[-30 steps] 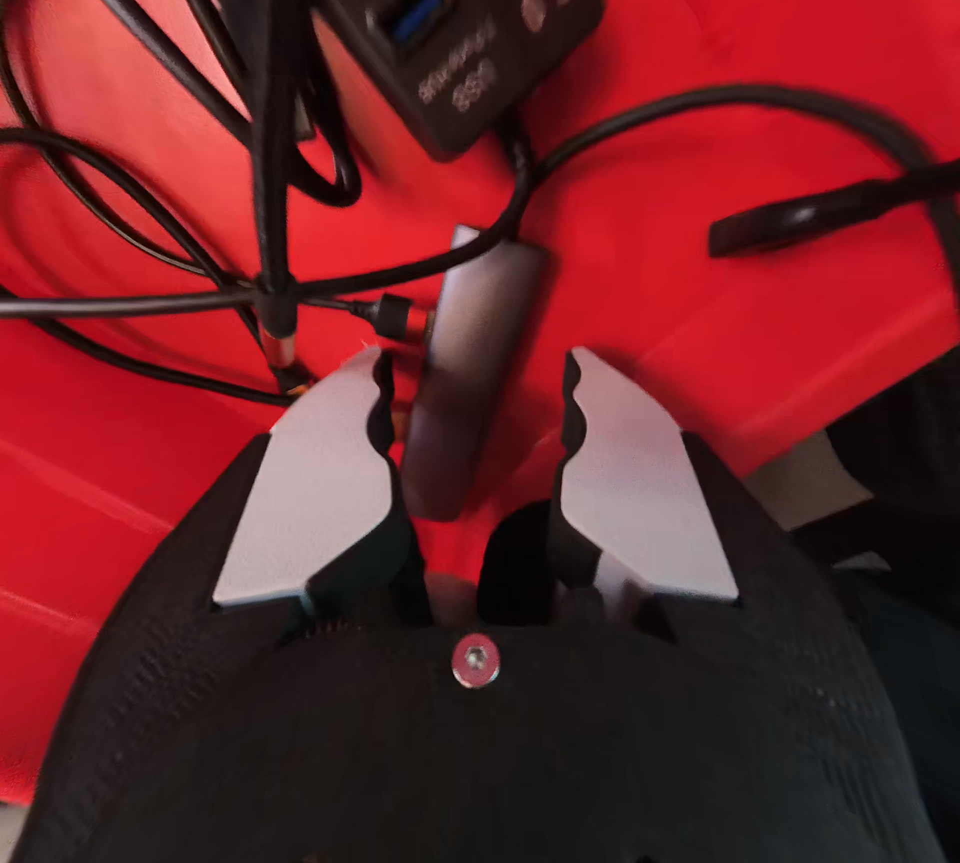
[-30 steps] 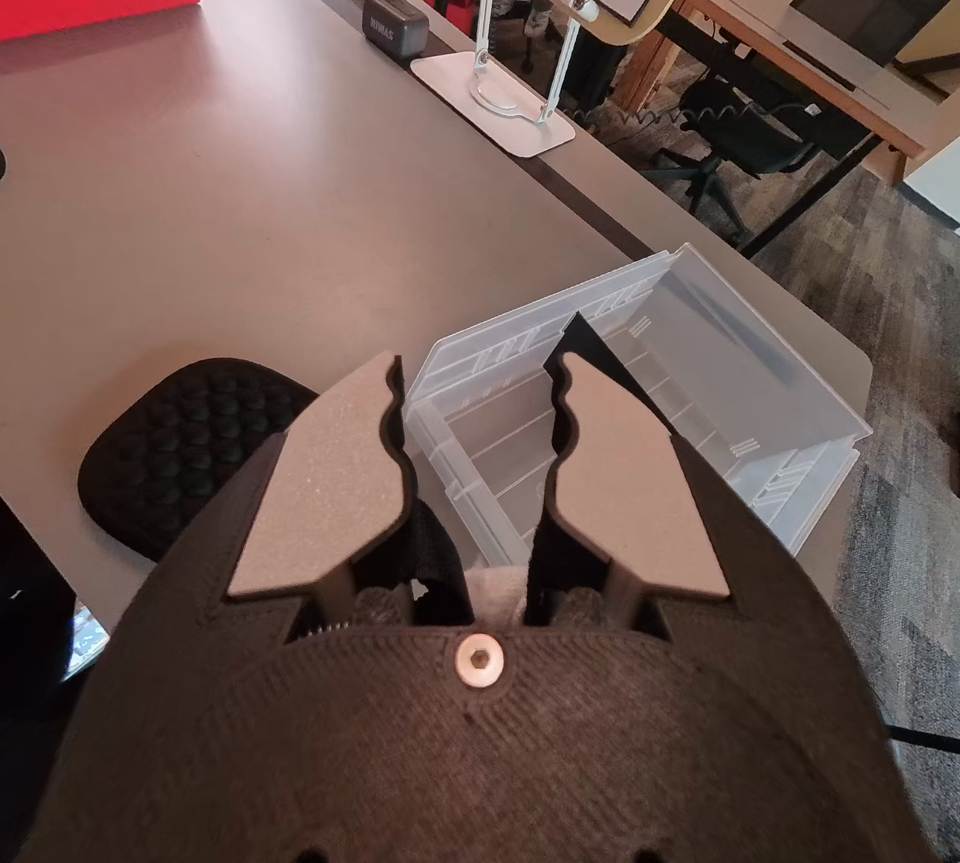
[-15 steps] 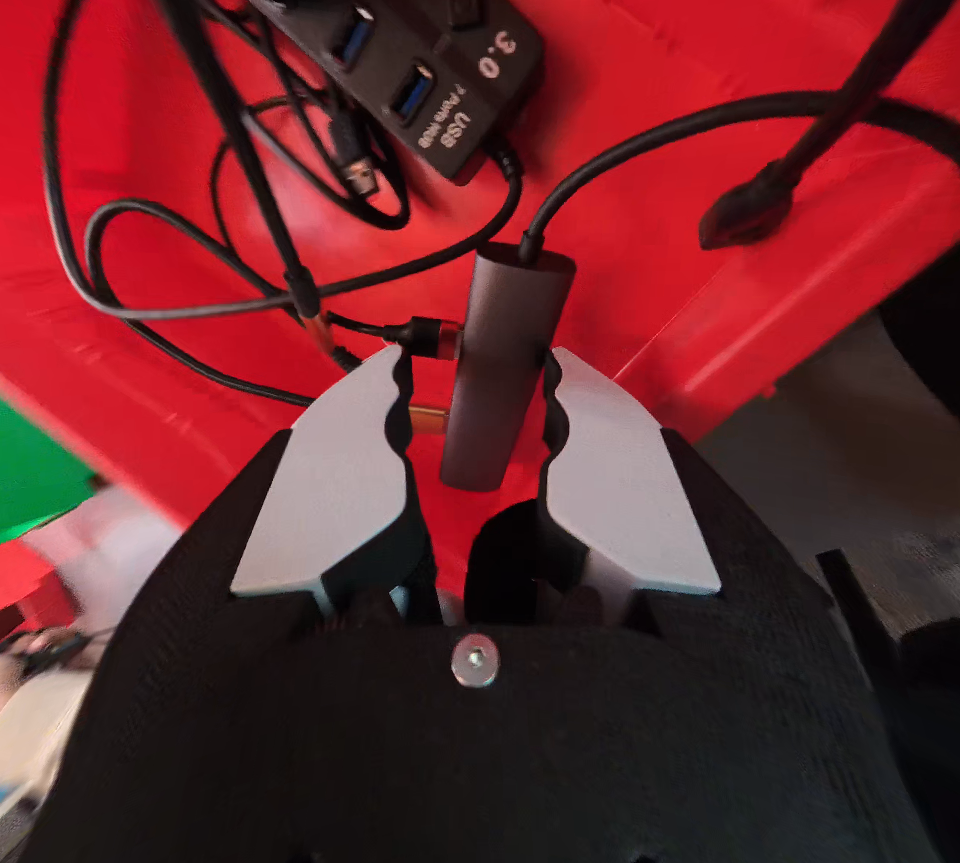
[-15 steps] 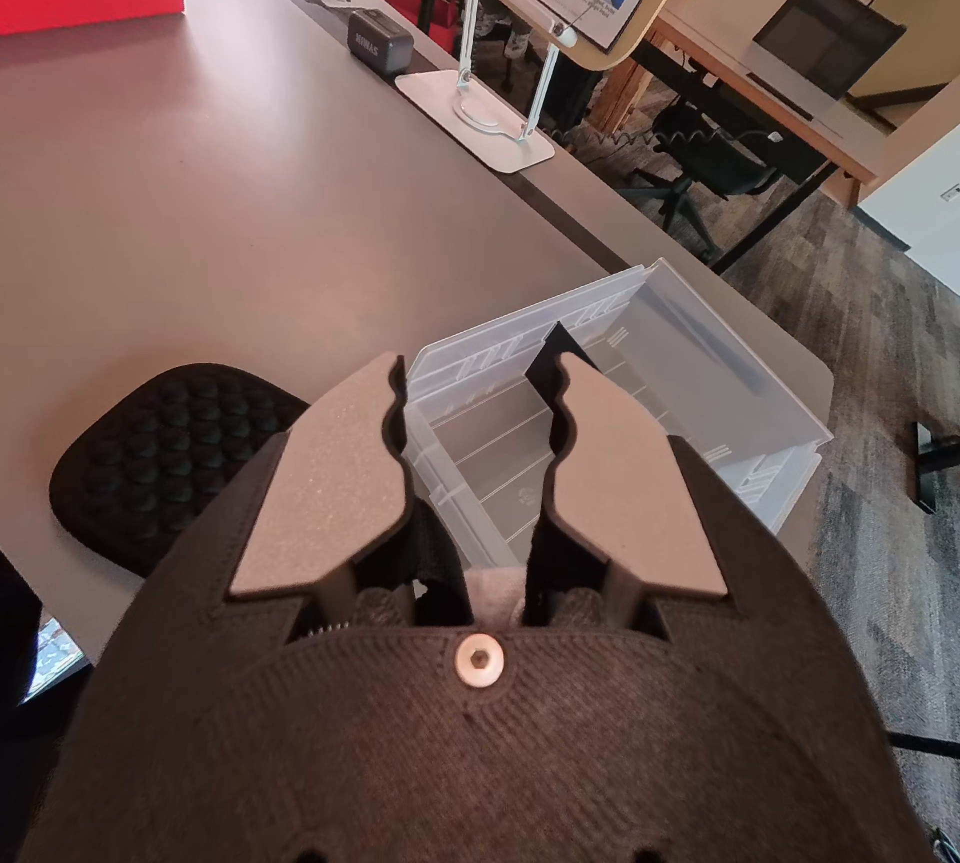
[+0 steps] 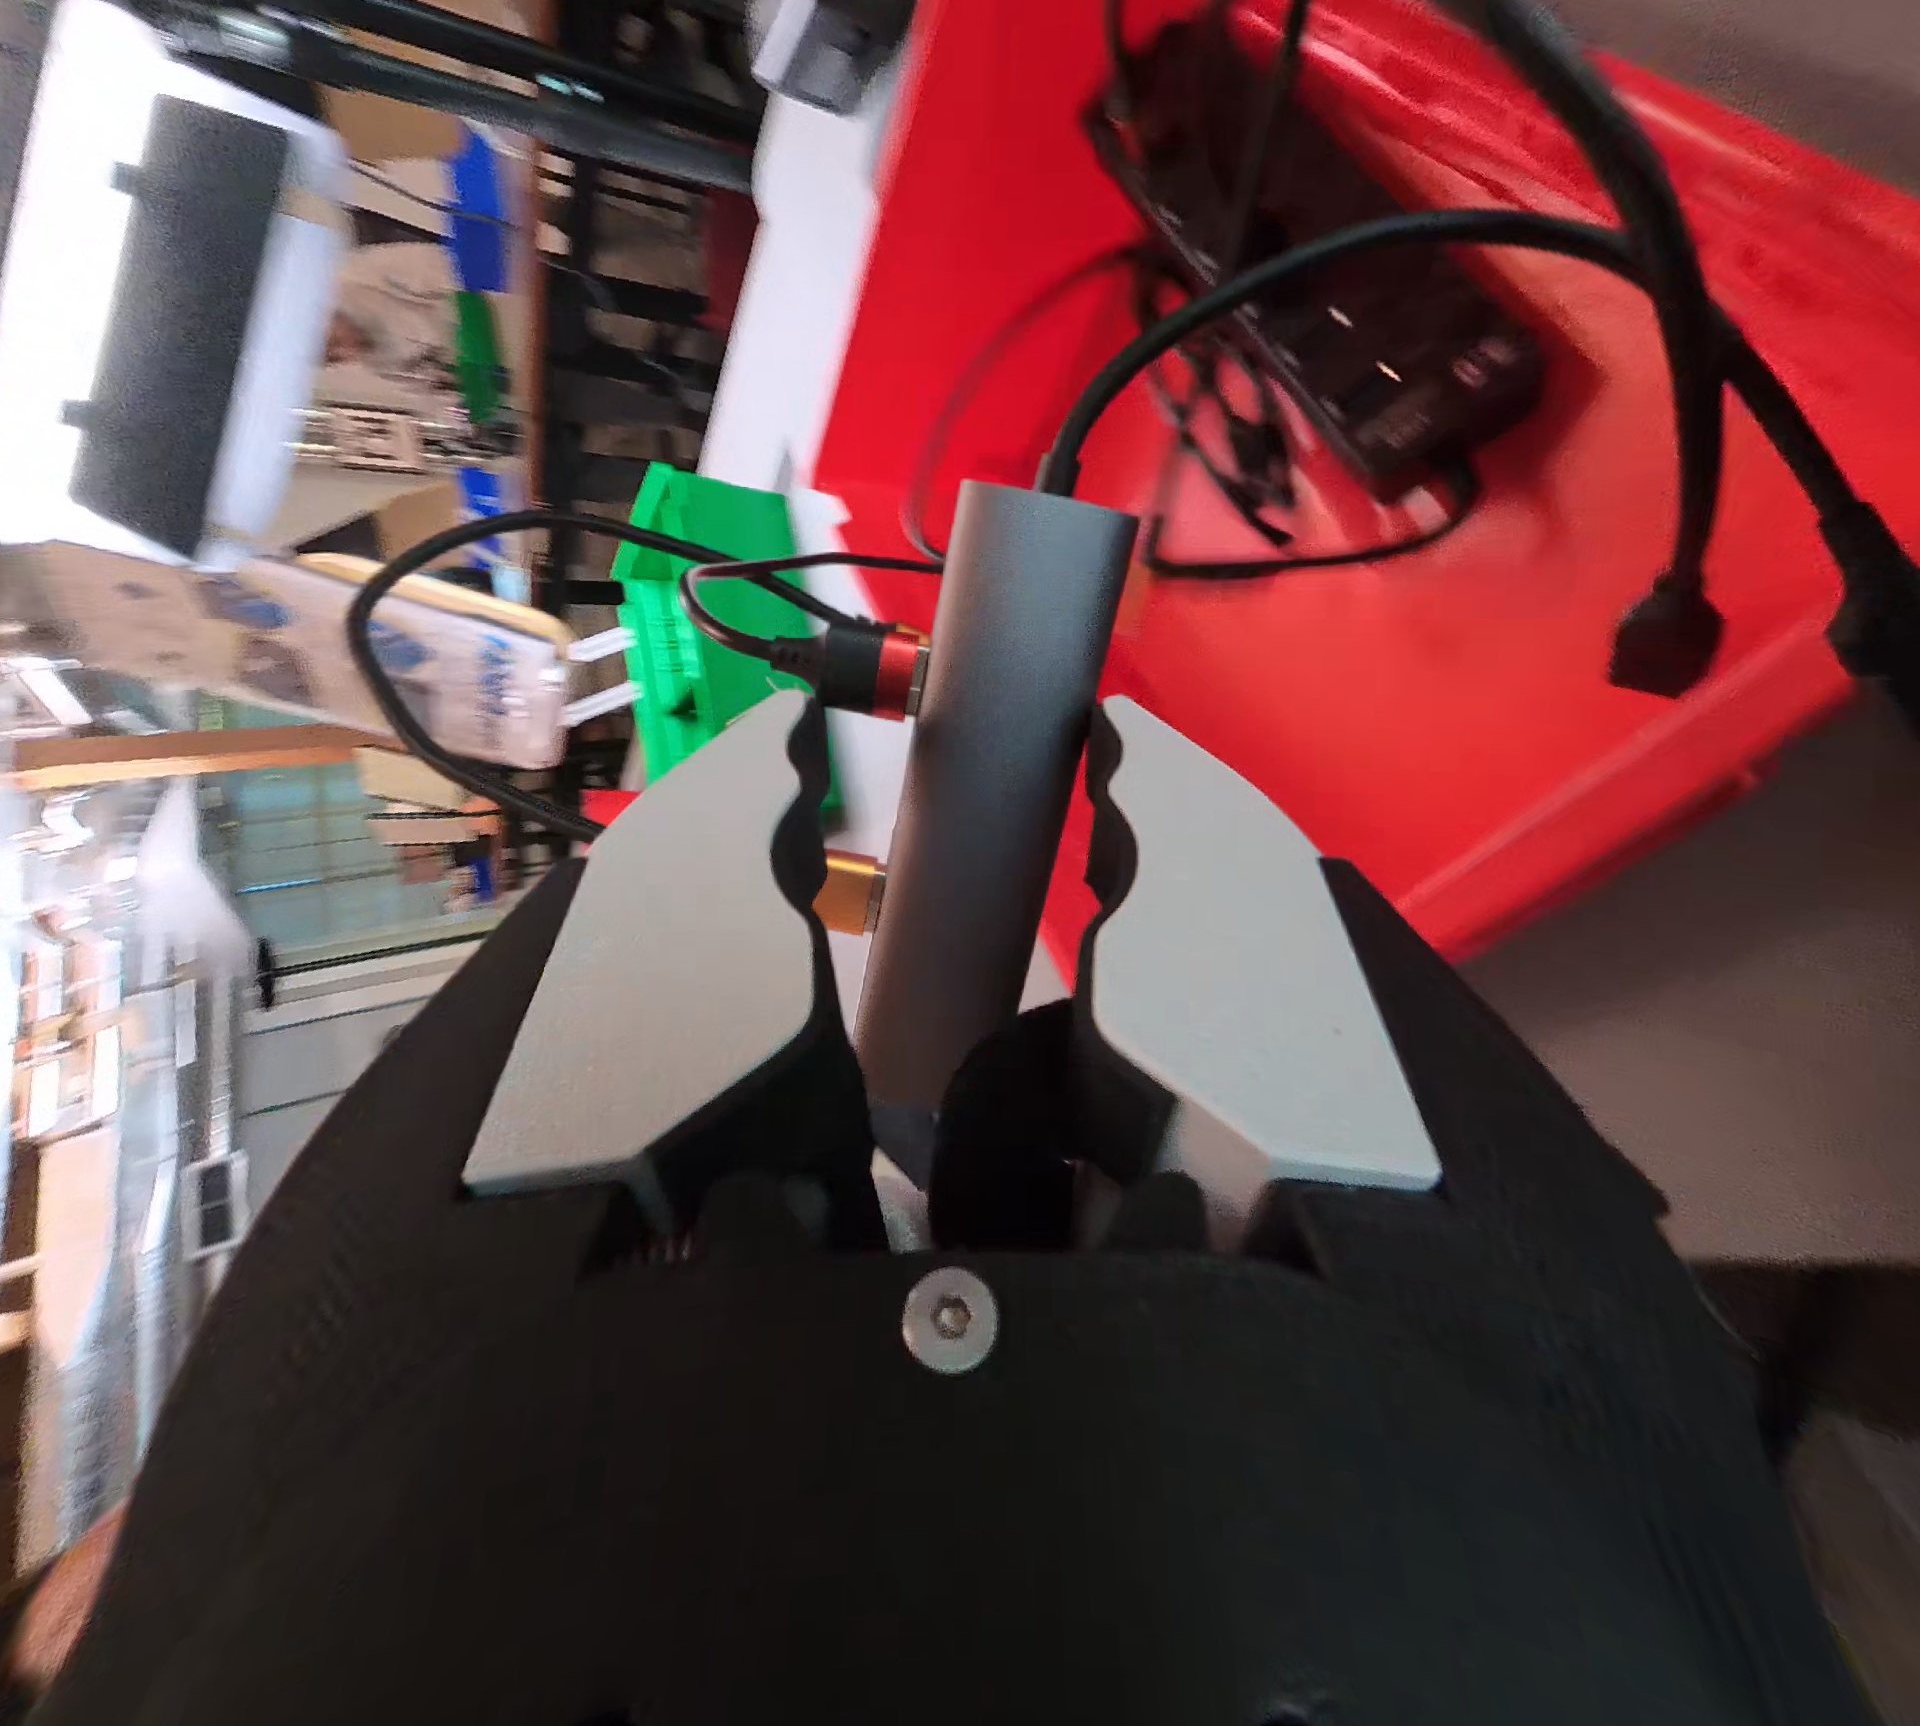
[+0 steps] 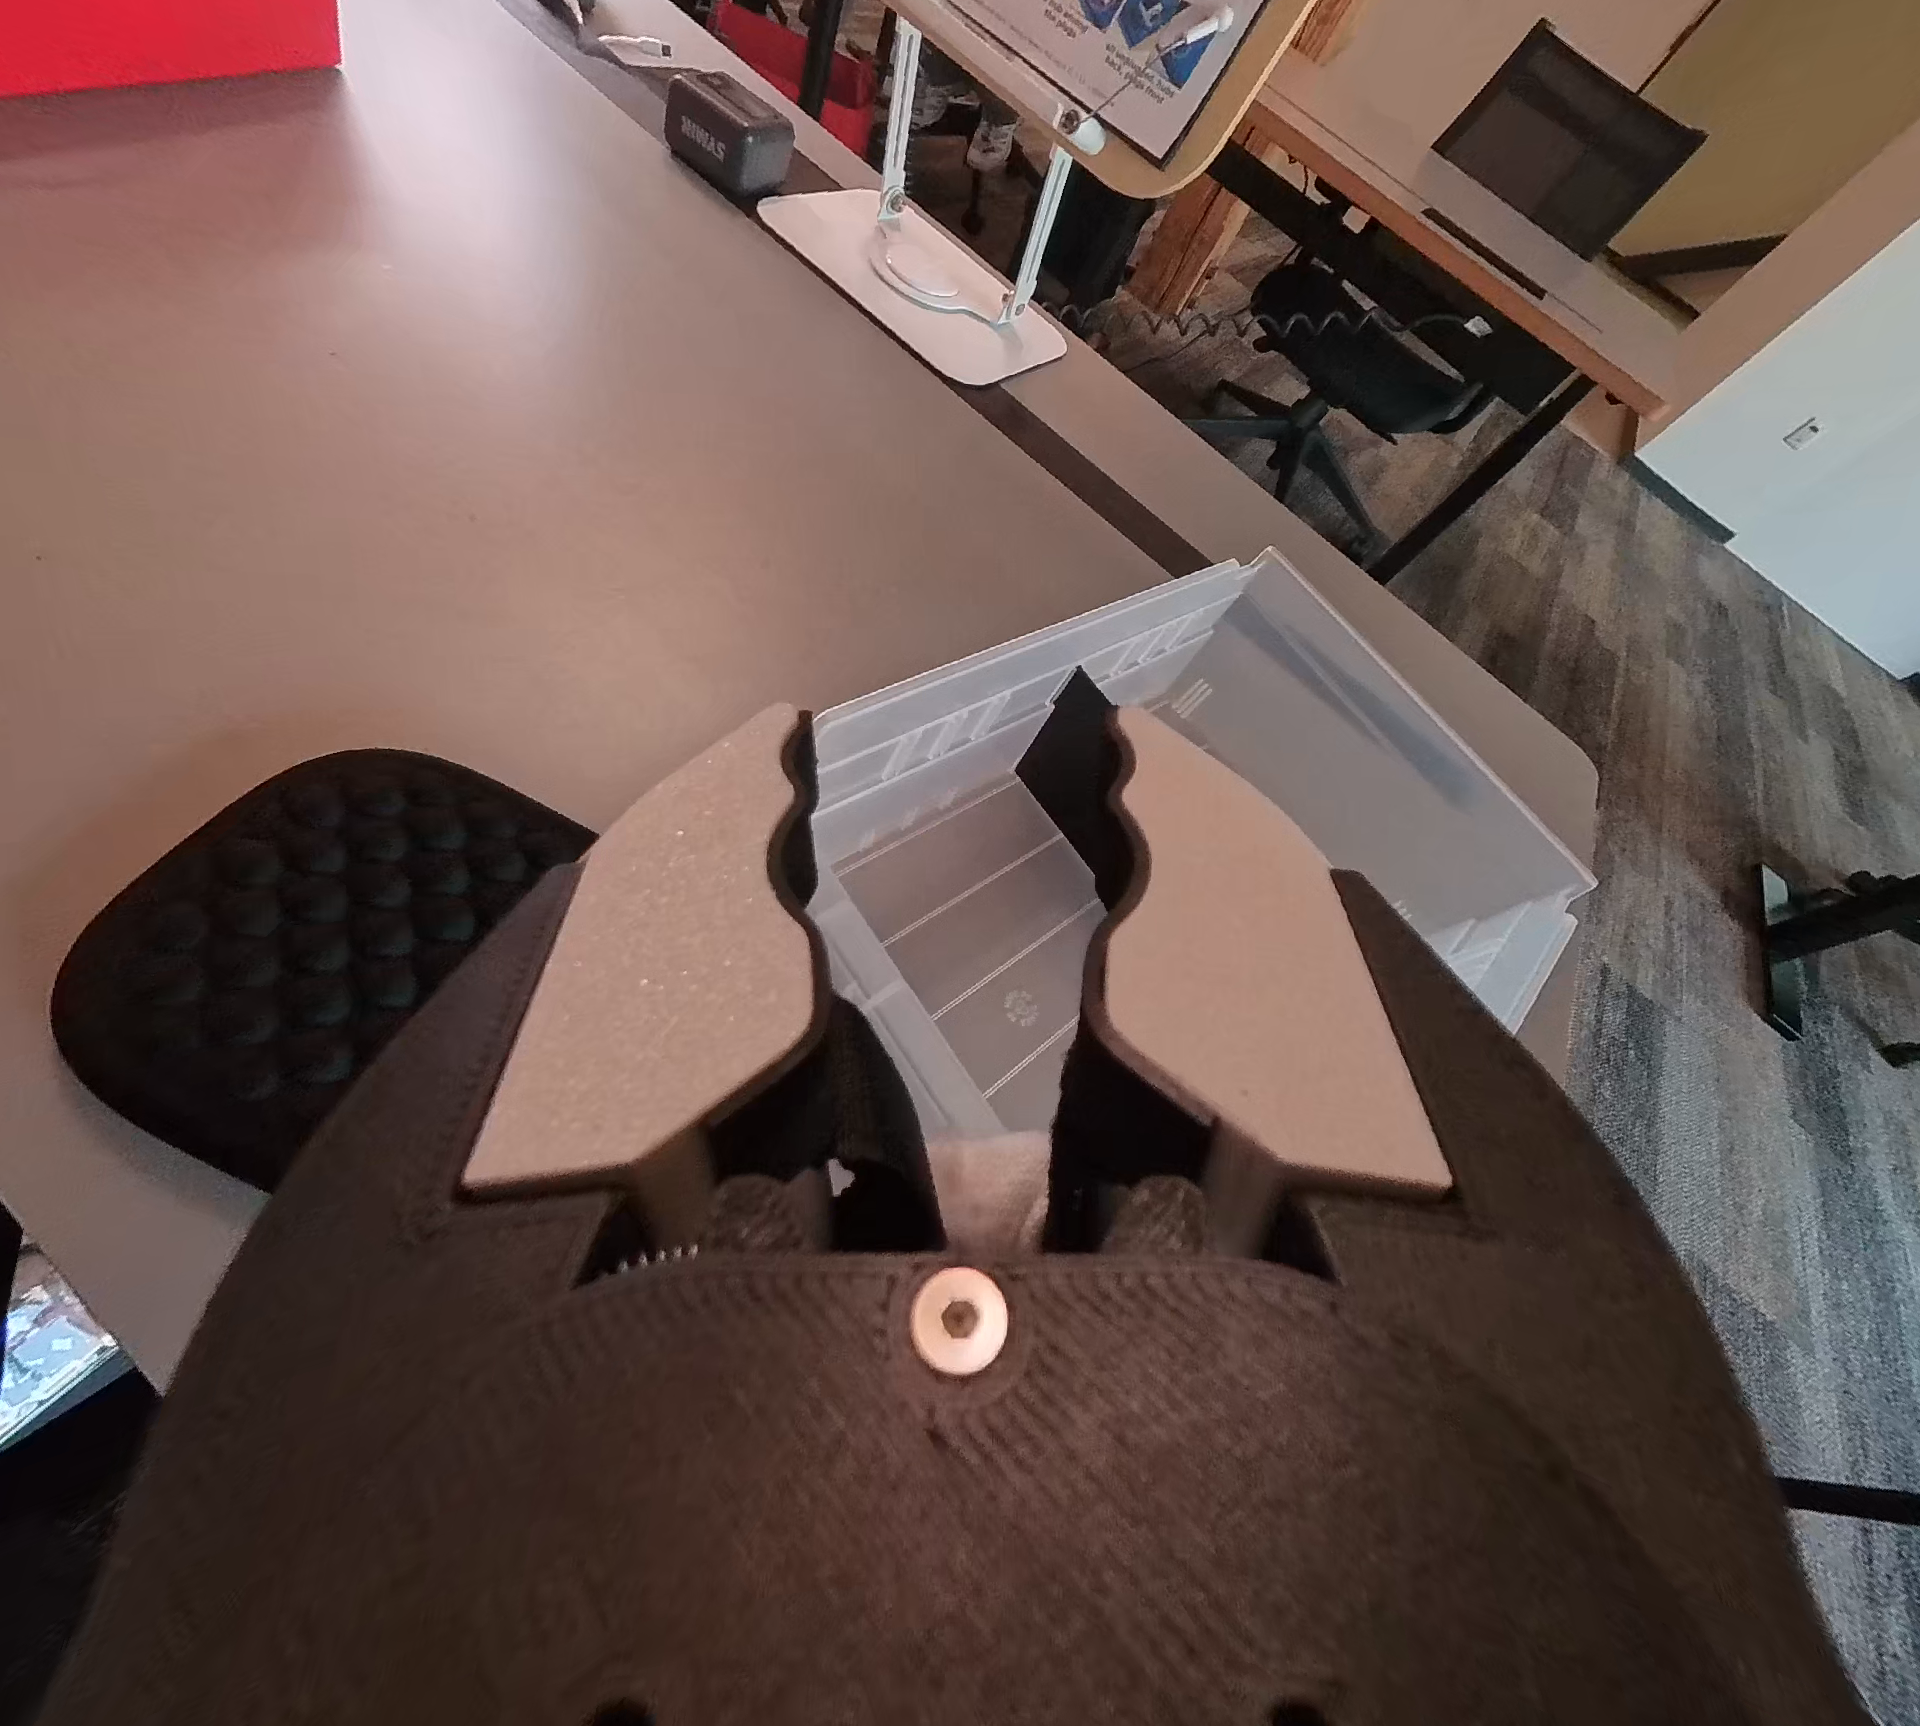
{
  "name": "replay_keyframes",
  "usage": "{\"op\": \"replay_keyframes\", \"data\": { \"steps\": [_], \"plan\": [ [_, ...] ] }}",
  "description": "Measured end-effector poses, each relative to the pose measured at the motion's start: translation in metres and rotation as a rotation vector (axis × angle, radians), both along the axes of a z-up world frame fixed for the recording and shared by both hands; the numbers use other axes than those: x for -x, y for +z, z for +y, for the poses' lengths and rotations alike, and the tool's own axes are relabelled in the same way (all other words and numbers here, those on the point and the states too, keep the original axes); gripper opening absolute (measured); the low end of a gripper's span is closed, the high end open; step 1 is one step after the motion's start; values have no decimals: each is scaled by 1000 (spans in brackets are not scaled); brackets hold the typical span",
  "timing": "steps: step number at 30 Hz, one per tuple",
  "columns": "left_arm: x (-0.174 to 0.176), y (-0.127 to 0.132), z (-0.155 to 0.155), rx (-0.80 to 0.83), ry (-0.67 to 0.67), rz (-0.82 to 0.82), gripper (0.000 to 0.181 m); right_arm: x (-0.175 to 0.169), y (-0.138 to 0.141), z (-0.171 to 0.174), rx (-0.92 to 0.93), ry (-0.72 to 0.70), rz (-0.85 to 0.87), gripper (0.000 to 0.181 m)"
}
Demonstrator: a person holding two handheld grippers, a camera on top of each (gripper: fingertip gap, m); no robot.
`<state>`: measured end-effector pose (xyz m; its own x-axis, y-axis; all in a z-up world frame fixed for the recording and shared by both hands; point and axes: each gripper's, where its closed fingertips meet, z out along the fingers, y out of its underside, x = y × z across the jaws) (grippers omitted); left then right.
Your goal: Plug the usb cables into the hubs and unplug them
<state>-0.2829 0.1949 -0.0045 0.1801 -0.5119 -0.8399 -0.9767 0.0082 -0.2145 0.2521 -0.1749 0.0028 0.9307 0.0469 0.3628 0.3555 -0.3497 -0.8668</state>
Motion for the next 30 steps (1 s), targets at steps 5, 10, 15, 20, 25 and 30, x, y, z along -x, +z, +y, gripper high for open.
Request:
{"op": "replay_keyframes", "data": {
  "steps": [5,10,15,20,25,30],
  "plan": [
    [-16,64,-10,-371,-67,-159,34,3,3,1,-10,7,-10,52],
    [-52,87,-39,-490,-246,-398,35,15,8,7,-27,51,-21,52],
    [-79,78,-48,-564,-328,-443,33,27,9,16,-17,95,-45,52],
    [-94,84,-68,-780,-383,-407,34,36,10,23,-9,116,-72,52],
    [-92,119,-108,-1044,-342,-409,34,52,18,29,-38,162,-98,51],
    [-82,150,-149,-1105,-371,-601,34,67,23,31,-53,206,-132,50]
  ]
}}
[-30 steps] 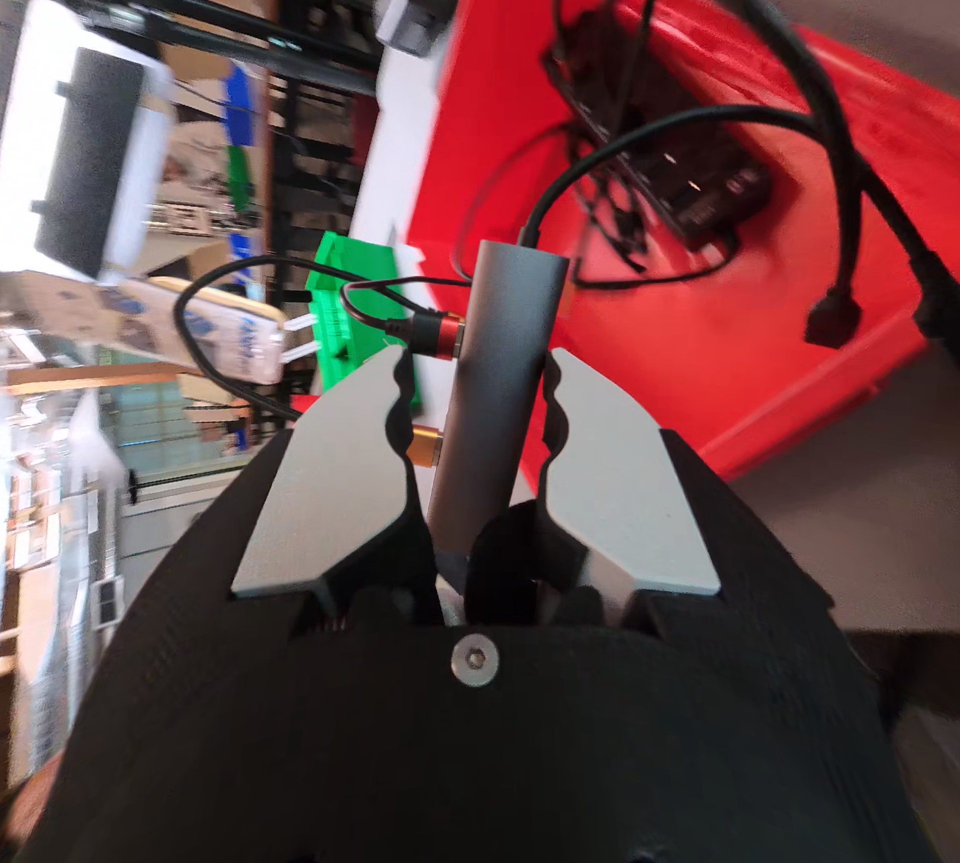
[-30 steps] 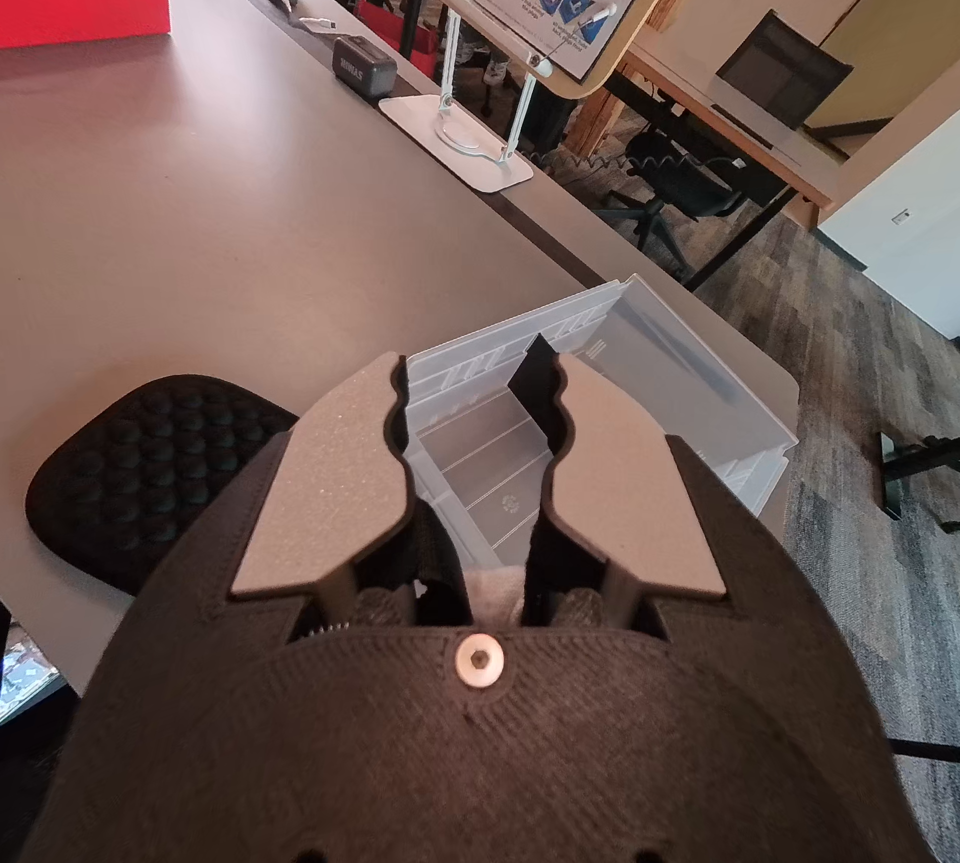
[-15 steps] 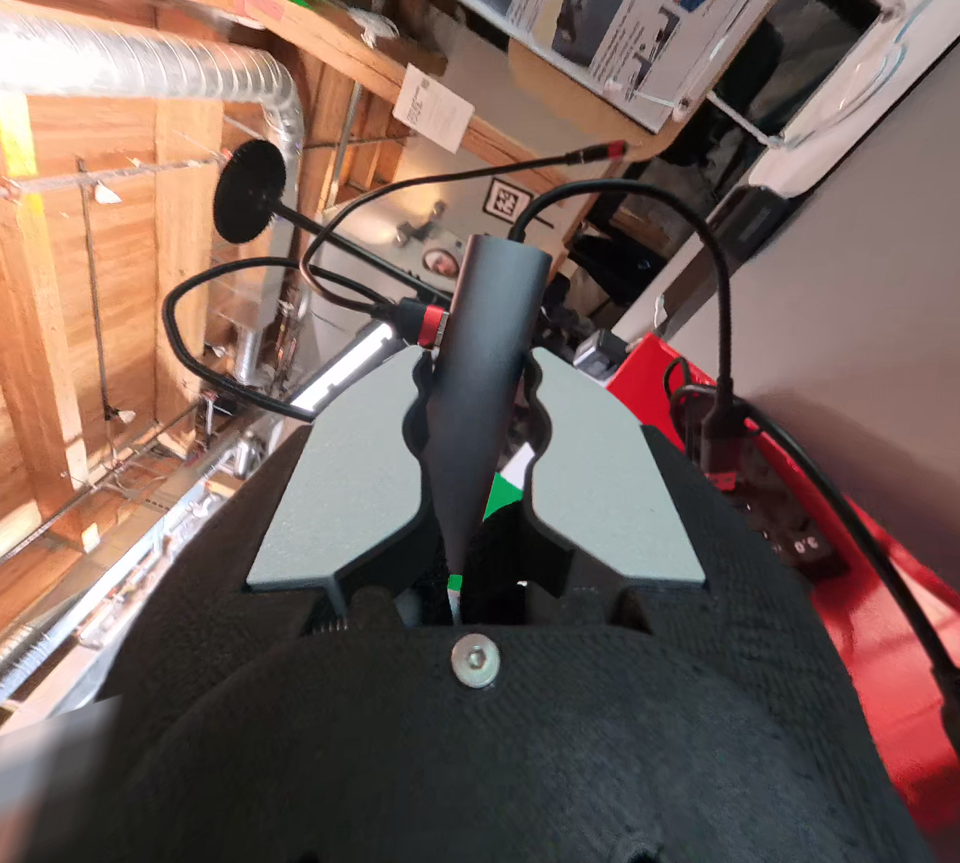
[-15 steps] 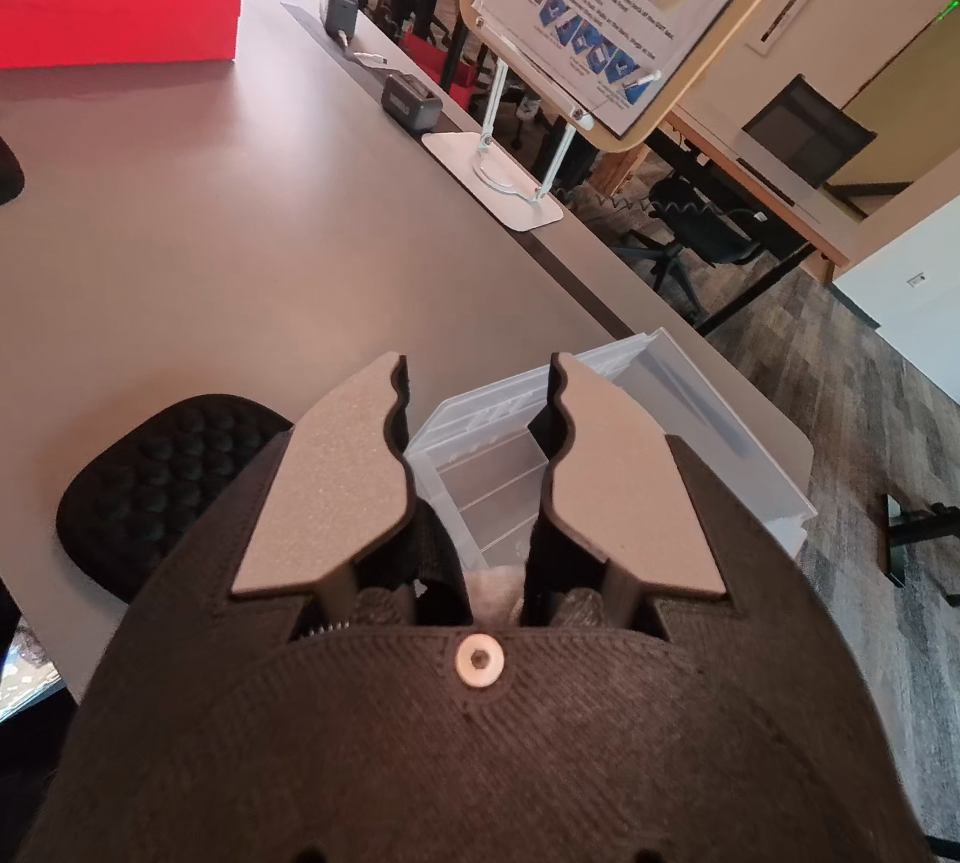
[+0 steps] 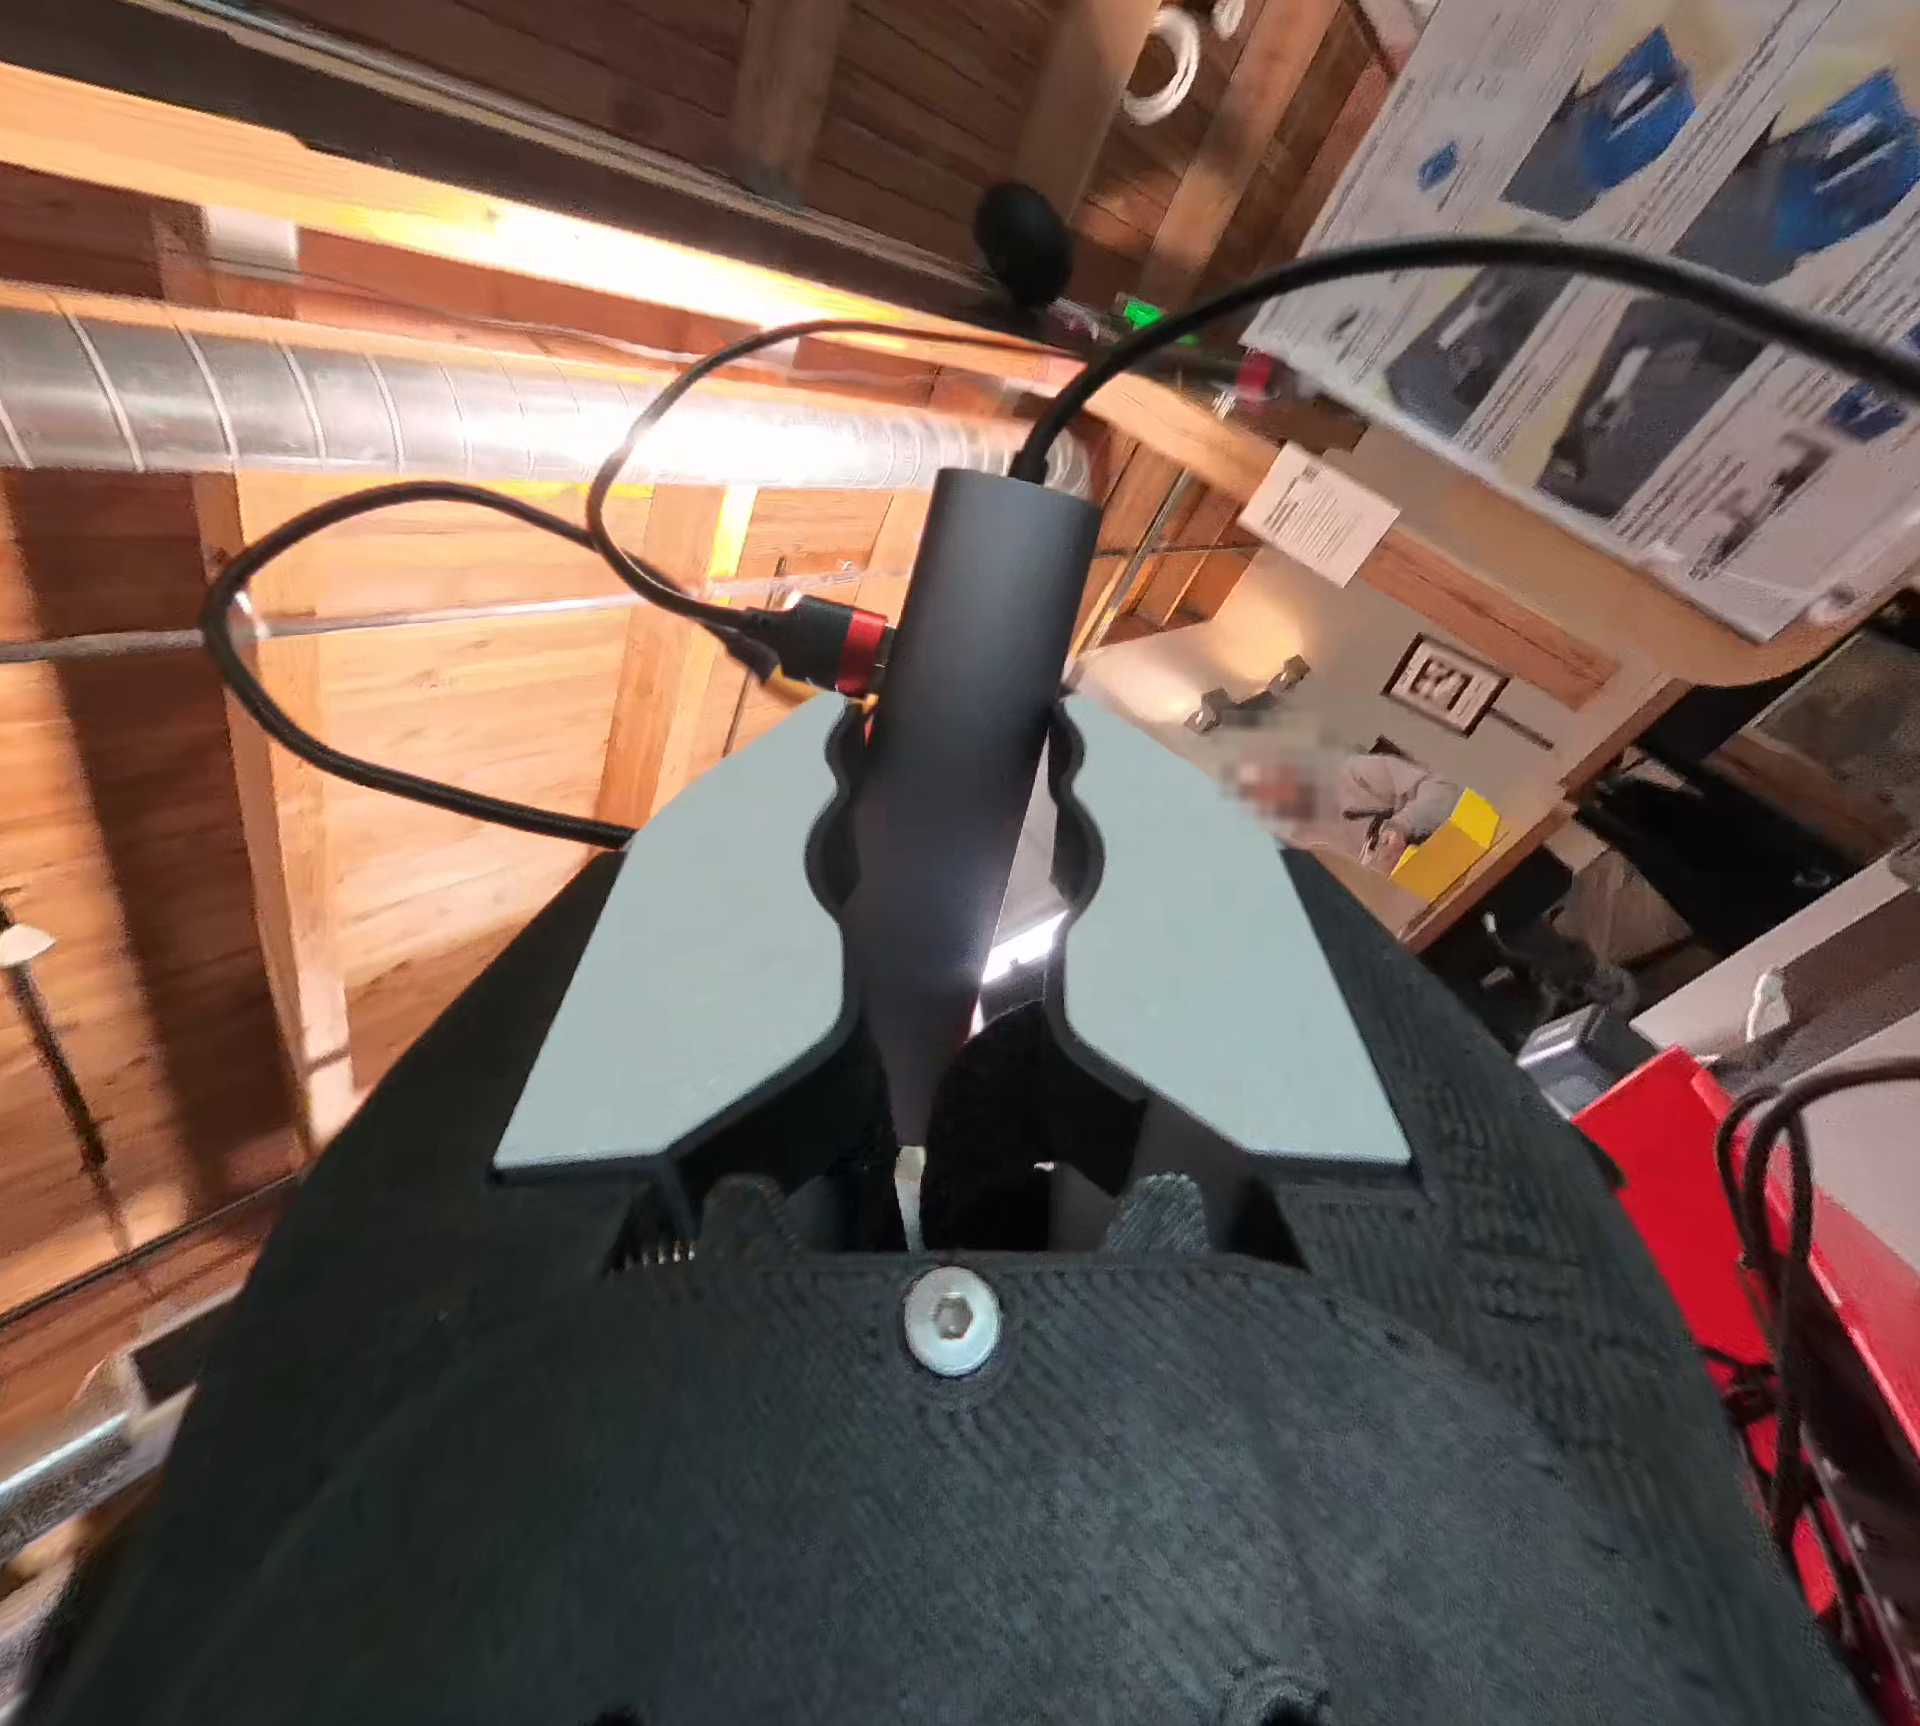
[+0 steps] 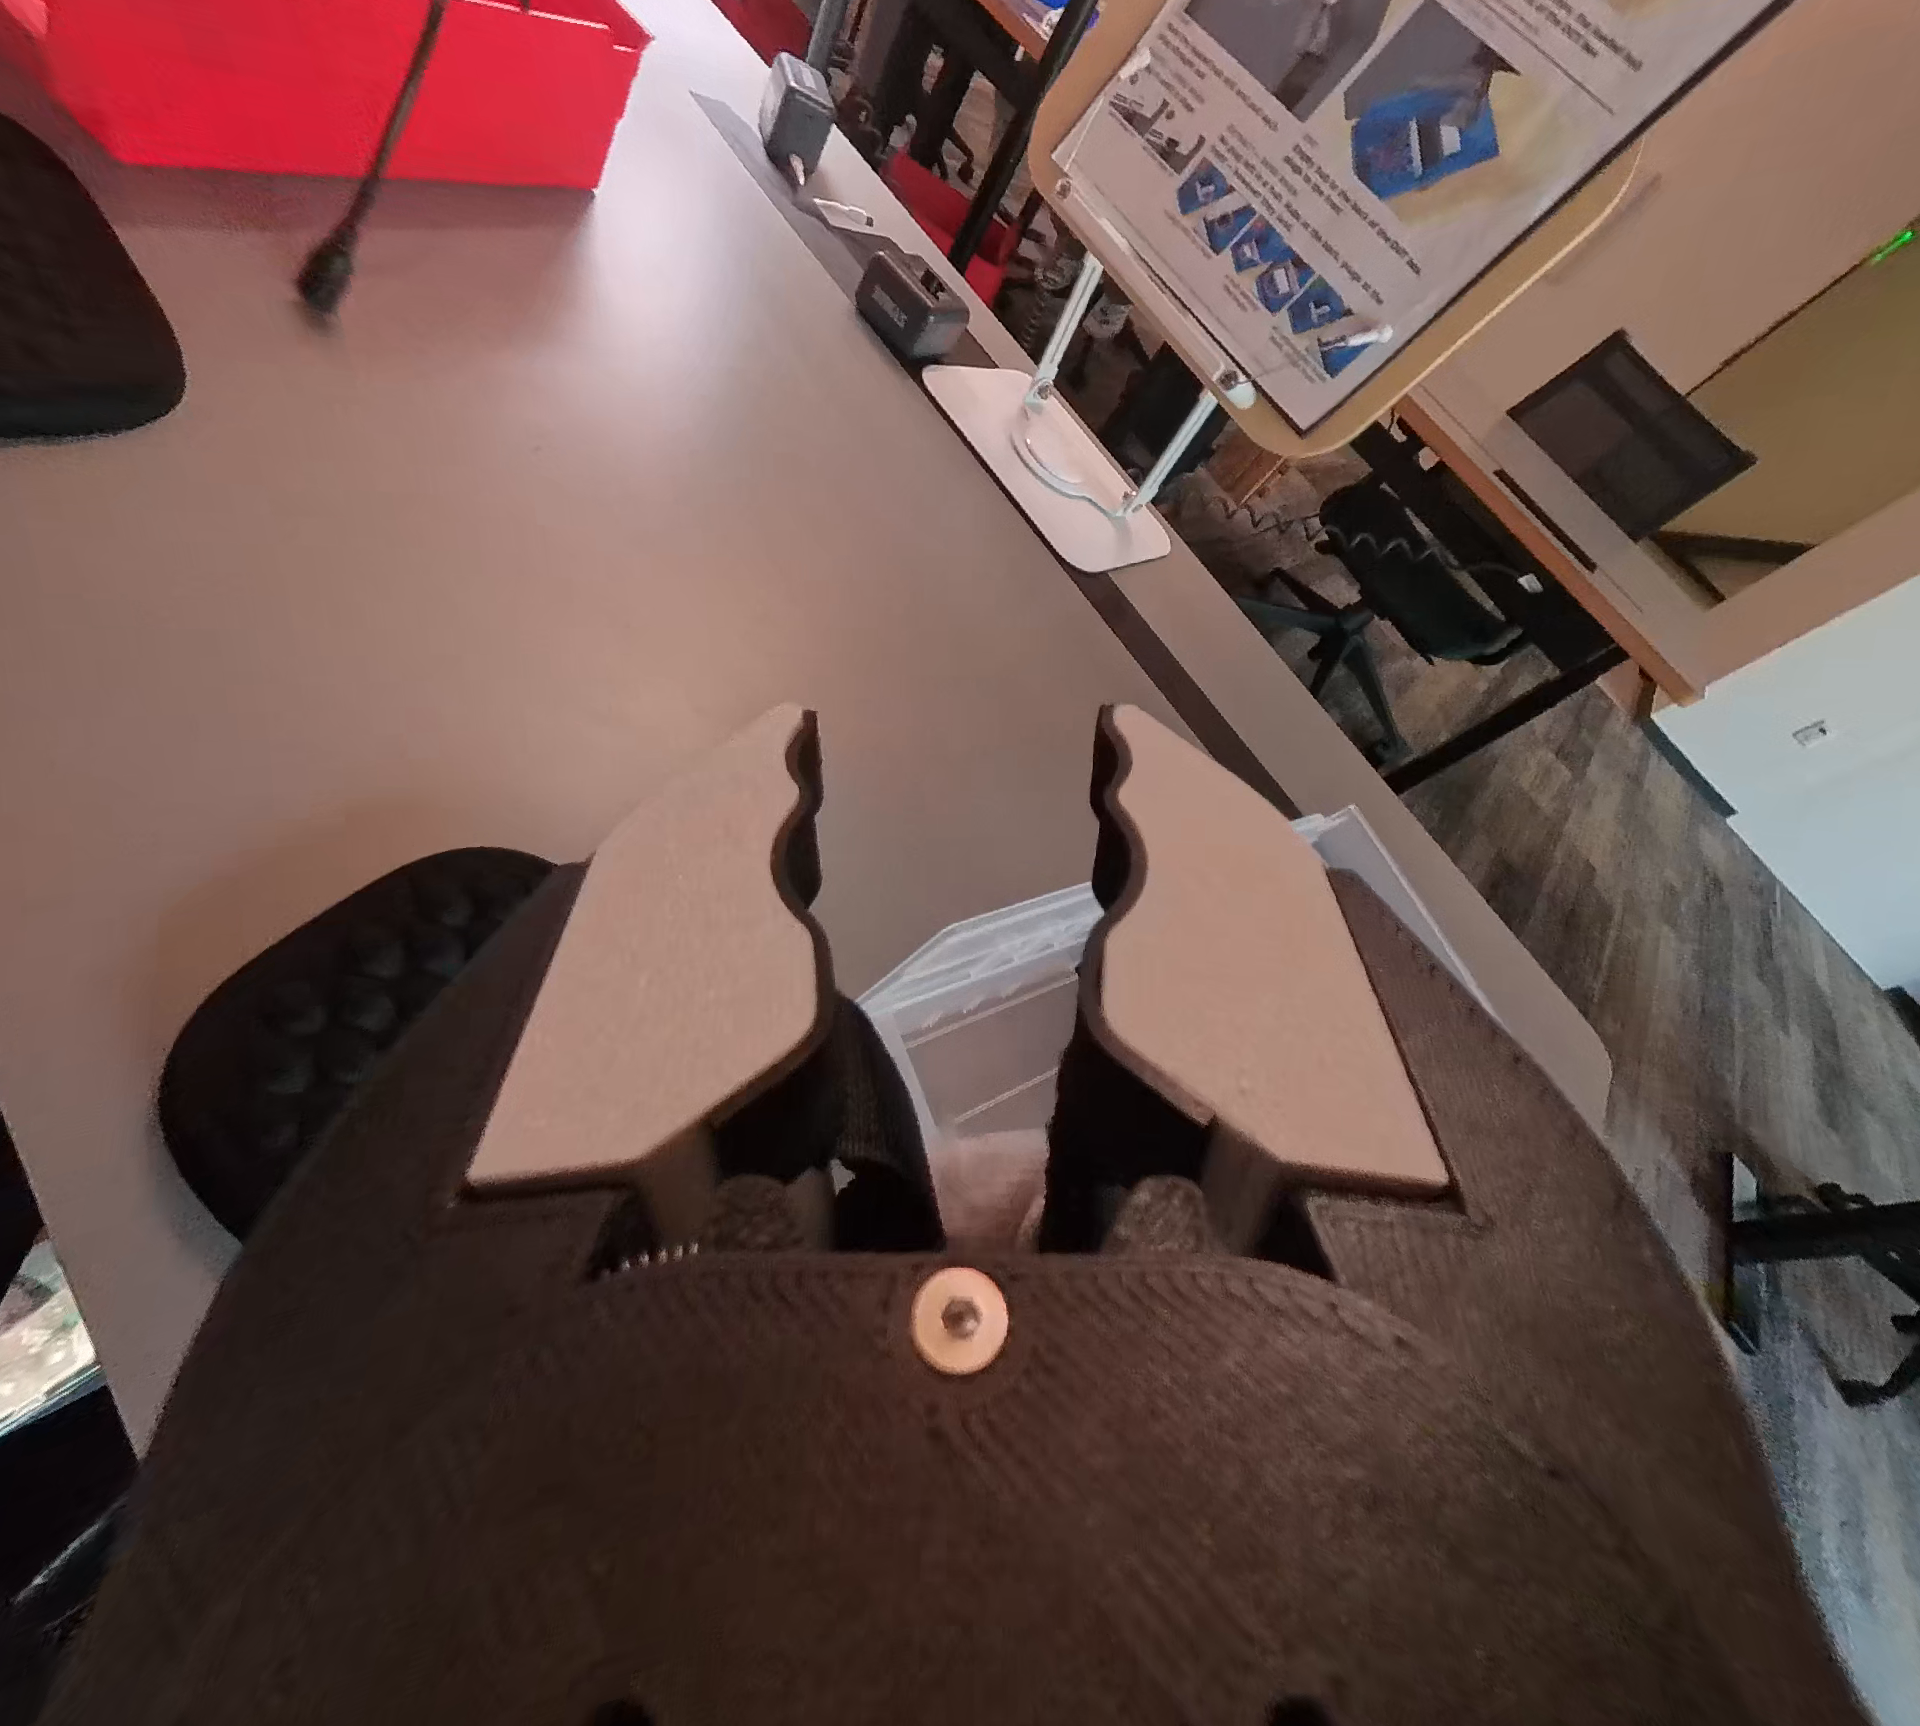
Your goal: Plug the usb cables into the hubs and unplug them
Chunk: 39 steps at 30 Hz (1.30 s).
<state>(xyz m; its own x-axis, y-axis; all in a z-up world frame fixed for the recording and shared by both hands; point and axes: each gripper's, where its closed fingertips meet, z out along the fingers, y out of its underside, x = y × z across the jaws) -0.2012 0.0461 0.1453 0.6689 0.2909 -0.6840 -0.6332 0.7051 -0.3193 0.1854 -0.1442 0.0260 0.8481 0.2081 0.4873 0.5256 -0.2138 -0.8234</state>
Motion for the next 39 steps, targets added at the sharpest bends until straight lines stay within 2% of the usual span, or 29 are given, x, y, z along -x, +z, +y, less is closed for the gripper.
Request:
{"op": "replay_keyframes", "data": {
  "steps": [3,7,15,17,18,20,23,27,31,35,39],
  "plan": [
    [-12,-1,-15,-9,-89,30,33,9,3,1,-6,31,-7,50],
    [-37,-8,-26,-31,-79,124,33,41,15,1,-55,182,40,49],
    [-119,-47,-59,-42,-160,368,33,175,63,-27,-219,747,219,42],
    [-140,-61,-67,-38,-183,444,33,207,67,-32,-227,817,236,40],
    [-148,-67,-71,-42,-185,473,33,217,66,-26,-220,795,241,39],
    [-161,-77,-78,-49,-192,521,33,222,60,-2,-209,663,227,37],
    [-172,-85,-91,-53,-240,555,33,208,50,35,-212,477,225,31],
    [-182,-94,-107,-82,-288,609,33,213,37,52,-164,511,291,26],
    [-187,-102,-117,-116,-315,662,33,211,32,58,-181,512,262,23],
    [-188,-107,-125,-147,-340,704,33,211,32,54,-183,555,251,9],
    [-184,-97,-137,-104,-461,629,35,216,43,44,-239,649,295,8]
  ]
}}
